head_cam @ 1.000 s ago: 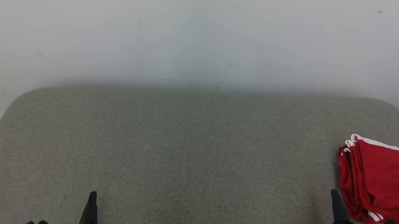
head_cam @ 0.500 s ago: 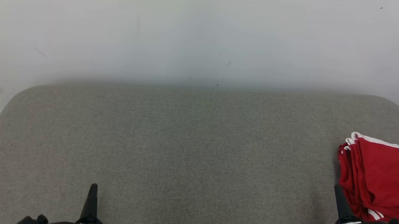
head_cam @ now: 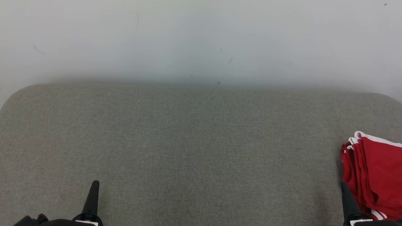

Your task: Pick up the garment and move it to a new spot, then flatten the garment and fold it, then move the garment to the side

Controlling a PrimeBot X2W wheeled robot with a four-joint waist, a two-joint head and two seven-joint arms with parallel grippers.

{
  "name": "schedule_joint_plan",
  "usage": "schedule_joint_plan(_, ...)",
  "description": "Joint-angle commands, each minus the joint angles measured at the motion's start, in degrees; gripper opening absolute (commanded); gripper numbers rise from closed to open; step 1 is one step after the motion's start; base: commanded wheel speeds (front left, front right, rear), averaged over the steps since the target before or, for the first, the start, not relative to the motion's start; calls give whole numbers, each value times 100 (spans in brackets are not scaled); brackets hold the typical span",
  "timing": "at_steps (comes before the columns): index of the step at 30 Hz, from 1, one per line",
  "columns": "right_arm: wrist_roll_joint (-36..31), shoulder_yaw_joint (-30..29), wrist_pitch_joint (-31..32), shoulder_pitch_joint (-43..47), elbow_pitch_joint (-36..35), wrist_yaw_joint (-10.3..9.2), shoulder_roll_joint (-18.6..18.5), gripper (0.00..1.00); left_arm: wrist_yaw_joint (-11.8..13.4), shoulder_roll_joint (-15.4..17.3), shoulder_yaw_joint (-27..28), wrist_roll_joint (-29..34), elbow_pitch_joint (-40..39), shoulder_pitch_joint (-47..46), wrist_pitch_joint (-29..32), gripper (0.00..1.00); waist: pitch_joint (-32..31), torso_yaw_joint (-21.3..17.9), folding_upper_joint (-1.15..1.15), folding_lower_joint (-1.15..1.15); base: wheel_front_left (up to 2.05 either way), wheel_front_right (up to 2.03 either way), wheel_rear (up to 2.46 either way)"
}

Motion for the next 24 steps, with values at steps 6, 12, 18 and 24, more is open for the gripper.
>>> schedule_joint_plan(6,357,-62,87,-85,-85,5,-12,0,-10,-13,15,-368,-24,-175,99,0,30,-7,0,-1,0,0,0)
schedule_joint_plan(12,624,-104,145,-115,-92,5,-12,0,-11,-17,24,-620,-19,-199,158,0,60,-14,0,-1,0,0,0)
schedule_joint_plan(18,912,-151,207,-146,-107,5,-12,0,-11,-21,32,-896,-15,-272,225,0,94,-22,0,-1,0,0,0)
schedule_joint_plan(24,1146,-187,264,-160,-124,6,-12,0,-12,-23,40,-1146,-9,-287,286,0,123,-29,0,-1,0,0,0)
